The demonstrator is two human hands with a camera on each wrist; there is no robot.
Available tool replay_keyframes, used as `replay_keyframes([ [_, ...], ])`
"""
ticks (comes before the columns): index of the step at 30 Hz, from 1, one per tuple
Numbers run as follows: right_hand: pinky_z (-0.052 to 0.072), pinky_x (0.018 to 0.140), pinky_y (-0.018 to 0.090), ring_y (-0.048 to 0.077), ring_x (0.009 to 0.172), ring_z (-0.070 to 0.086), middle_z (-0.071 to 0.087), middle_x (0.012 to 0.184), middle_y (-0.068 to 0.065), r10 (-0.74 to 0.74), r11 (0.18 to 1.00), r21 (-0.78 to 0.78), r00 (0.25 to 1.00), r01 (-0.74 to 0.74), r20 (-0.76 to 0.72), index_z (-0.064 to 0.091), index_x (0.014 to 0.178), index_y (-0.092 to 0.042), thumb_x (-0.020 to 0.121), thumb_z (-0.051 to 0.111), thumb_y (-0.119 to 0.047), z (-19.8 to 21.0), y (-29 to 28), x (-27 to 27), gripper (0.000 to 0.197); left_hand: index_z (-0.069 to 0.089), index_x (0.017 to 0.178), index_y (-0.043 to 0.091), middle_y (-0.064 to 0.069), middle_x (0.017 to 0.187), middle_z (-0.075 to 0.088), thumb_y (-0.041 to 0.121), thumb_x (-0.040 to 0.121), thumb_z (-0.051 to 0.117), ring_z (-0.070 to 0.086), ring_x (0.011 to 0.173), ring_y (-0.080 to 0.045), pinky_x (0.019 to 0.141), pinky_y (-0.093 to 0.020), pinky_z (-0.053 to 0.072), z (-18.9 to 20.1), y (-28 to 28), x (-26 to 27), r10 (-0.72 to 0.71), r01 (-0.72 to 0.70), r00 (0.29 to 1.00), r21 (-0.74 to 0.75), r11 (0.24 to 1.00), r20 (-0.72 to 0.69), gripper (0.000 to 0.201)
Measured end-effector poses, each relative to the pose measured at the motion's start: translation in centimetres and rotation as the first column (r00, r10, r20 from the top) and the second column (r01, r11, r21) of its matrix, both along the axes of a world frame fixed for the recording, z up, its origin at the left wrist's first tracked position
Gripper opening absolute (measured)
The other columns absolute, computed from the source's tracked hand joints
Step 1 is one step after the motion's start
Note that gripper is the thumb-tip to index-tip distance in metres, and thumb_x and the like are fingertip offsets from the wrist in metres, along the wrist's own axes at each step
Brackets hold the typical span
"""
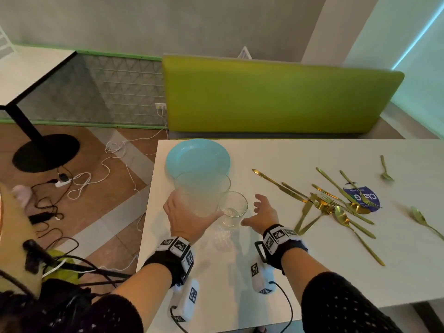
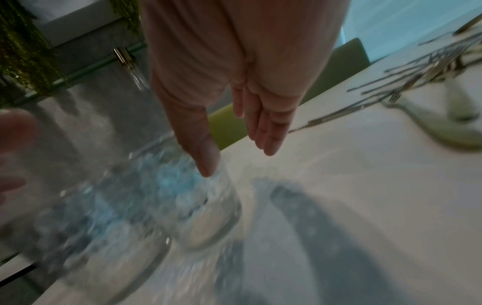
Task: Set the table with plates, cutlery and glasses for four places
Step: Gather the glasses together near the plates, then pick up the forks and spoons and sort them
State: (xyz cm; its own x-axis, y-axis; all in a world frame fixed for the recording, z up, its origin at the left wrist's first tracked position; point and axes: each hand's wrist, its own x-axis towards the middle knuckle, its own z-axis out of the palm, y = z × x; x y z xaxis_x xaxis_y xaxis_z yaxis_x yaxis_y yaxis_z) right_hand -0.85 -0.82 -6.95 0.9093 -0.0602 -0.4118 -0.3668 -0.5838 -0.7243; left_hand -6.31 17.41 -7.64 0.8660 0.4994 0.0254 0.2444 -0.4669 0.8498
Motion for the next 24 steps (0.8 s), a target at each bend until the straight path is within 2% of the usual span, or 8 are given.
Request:
replay_keyframes([
  [2, 0.044, 0.097, 0.027, 0.022, 0.129, 0.046, 0.045, 0.142, 0.010, -0.031, 1.000, -0.003, 0.999, 0.031, 0.017, 0.030, 0.143, -0.017, 0.069, 0.078, 0.001, 1.0, -1.1, 0.3, 0.089, 0.033, 0.139, 0.006, -0.010, 0.141, 0.035, 0.071, 0.038, 0.074, 0.028, 0.131, -0.028, 0.111, -0.037, 0.023, 1.2, -0.7, 0.4, -0.057, 0.053, 0.996, 0.051, 0.997, 0.068, 0.127],
  [4, 0.045, 0.094, 0.027, 0.022, 0.126, 0.049, 0.047, 0.141, 0.010, -0.059, 0.998, -0.022, 0.997, 0.060, 0.042, 0.032, 0.142, -0.016, 0.071, 0.076, 0.001, 2.1, -2.5, 0.5, 0.085, 0.038, 0.136, 0.005, -0.012, 0.137, 0.038, 0.072, 0.040, 0.067, 0.031, 0.128, -0.028, 0.110, -0.034, 0.024, 2.5, -1.9, 1.1, -0.102, 0.095, 0.988, 0.063, 0.994, 0.118, 0.121],
  [7, 0.046, 0.082, 0.021, 0.022, 0.118, 0.055, 0.051, 0.137, 0.009, -0.075, 0.990, -0.112, 0.993, 0.085, 0.086, 0.037, 0.139, -0.015, 0.075, 0.074, -0.005, 3.7, -5.1, 0.7, 0.075, 0.048, 0.126, 0.002, -0.013, 0.126, 0.049, 0.065, 0.054, 0.063, 0.039, 0.120, -0.030, 0.103, -0.026, 0.025, 4.1, -4.5, 2.7, -0.184, 0.169, 0.966, 0.097, 0.981, 0.180, 0.097],
  [10, 0.048, 0.087, 0.023, 0.021, 0.115, 0.057, 0.057, 0.130, 0.008, -0.080, 0.971, -0.214, 0.988, 0.107, 0.132, 0.043, 0.134, -0.014, 0.077, 0.071, -0.009, 5.0, -8.6, 0.5, 0.064, 0.056, 0.115, 0.002, -0.013, 0.117, 0.056, 0.041, 0.075, 0.063, 0.046, 0.113, -0.031, 0.100, -0.025, 0.031, 5.3, -7.8, 4.9, -0.328, 0.313, 0.929, 0.110, 0.944, 0.170, 0.057],
  [12, 0.049, 0.092, 0.027, 0.021, 0.113, 0.058, 0.061, 0.125, 0.007, -0.096, 0.953, -0.271, 0.984, 0.133, 0.148, 0.048, 0.131, -0.014, 0.078, 0.069, -0.010, 5.5, -11.3, 0.4, 0.057, 0.055, 0.117, 0.004, -0.012, 0.120, 0.055, 0.019, 0.083, 0.063, 0.048, 0.115, -0.029, 0.100, -0.034, 0.040, 5.6, -10.4, 6.3, -0.424, 0.412, 0.898, 0.113, 0.904, 0.115, 0.038],
  [13, 0.049, 0.093, 0.028, 0.021, 0.112, 0.059, 0.062, 0.123, 0.007, -0.110, 0.946, -0.287, 0.982, 0.151, 0.155, 0.051, 0.129, -0.014, 0.078, 0.068, -0.010, 5.7, -12.8, 0.4, 0.054, 0.054, 0.119, 0.006, -0.010, 0.121, 0.054, 0.016, 0.085, 0.061, 0.049, 0.116, -0.027, 0.099, -0.035, 0.042, 5.7, -11.8, 7.0, -0.460, 0.450, 0.885, 0.124, 0.885, 0.074, 0.036],
  [19, 0.044, 0.099, 0.030, 0.023, 0.109, 0.060, 0.068, 0.113, 0.005, -0.275, 0.898, -0.312, 0.949, 0.310, 0.152, 0.063, 0.116, -0.014, 0.081, 0.068, -0.023, 5.4, -22.9, 0.8, 0.037, 0.051, 0.121, 0.012, -0.007, 0.126, 0.053, 0.017, 0.087, 0.057, 0.051, 0.116, -0.022, 0.094, -0.031, 0.044, 4.3, -19.8, 12.3, -0.611, 0.647, 0.756, 0.124, 0.752, -0.237, 0.035],
  [24, 0.043, 0.099, 0.029, 0.022, 0.107, 0.061, 0.070, 0.109, 0.007, -0.384, 0.861, -0.314, 0.916, 0.400, 0.115, 0.066, 0.110, -0.012, 0.080, 0.068, -0.014, 4.3, -31.0, 2.5, 0.030, 0.042, 0.134, 0.014, -0.009, 0.137, 0.045, 0.011, 0.090, 0.050, 0.044, 0.128, -0.025, 0.103, -0.033, 0.041, 1.4, -25.1, 16.3, -0.592, 0.738, 0.634, 0.159, 0.656, -0.497, 0.045],
])
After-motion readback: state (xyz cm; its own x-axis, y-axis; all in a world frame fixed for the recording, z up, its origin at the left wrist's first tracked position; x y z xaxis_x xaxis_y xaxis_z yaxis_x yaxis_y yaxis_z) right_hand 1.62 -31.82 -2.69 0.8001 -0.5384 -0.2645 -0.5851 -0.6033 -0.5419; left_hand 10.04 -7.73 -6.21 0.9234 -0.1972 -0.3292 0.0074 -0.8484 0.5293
